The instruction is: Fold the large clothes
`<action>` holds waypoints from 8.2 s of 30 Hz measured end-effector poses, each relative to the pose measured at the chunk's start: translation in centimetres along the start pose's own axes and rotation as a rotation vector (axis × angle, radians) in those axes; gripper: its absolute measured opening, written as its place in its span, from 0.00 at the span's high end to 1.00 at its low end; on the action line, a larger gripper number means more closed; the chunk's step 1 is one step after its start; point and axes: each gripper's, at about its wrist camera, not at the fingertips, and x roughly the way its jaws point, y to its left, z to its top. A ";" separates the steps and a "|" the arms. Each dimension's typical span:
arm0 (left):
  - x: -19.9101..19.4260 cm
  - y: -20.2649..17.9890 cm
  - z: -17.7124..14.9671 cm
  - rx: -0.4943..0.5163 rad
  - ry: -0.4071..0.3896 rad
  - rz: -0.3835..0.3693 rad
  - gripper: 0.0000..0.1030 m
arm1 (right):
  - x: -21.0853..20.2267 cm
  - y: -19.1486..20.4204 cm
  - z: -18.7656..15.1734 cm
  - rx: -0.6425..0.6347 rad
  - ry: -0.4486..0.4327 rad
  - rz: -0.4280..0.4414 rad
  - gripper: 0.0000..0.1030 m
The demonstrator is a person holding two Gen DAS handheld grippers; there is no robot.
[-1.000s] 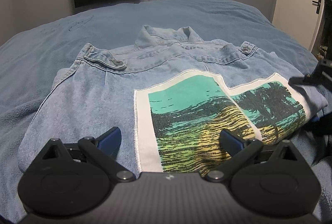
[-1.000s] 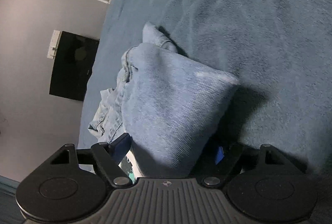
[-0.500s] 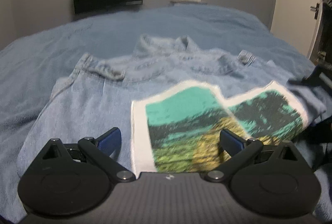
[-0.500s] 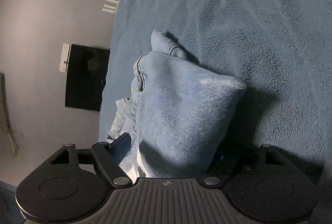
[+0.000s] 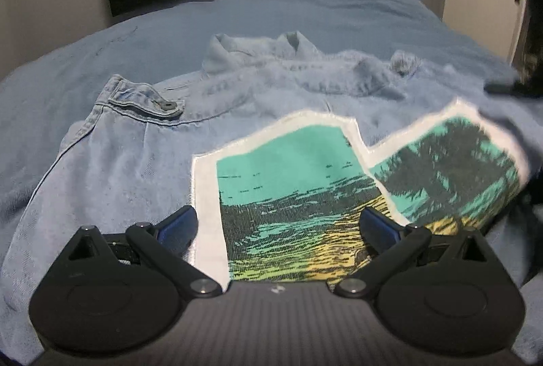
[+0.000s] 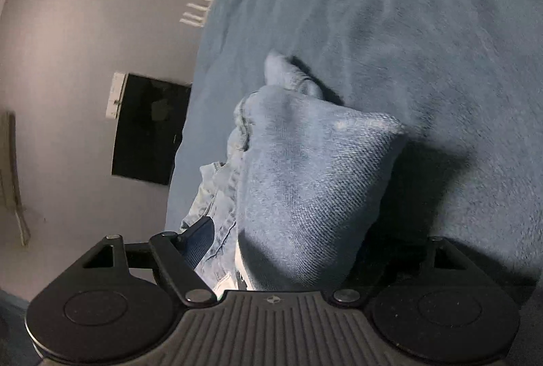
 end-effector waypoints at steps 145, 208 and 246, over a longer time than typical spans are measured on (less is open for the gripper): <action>-3.1 25.7 -2.8 -0.686 0.146 -0.355 0.00 | 3.8 12.8 -15.1 -1.015 0.349 0.079 0.17; 3.0 22.5 -2.0 -0.610 0.039 -0.719 0.18 | 38.6 18.4 -3.7 -0.617 0.445 0.466 0.45; 8.7 20.1 1.1 -0.671 -0.094 -0.386 0.09 | 30.5 17.8 -13.4 -1.311 0.074 0.060 0.36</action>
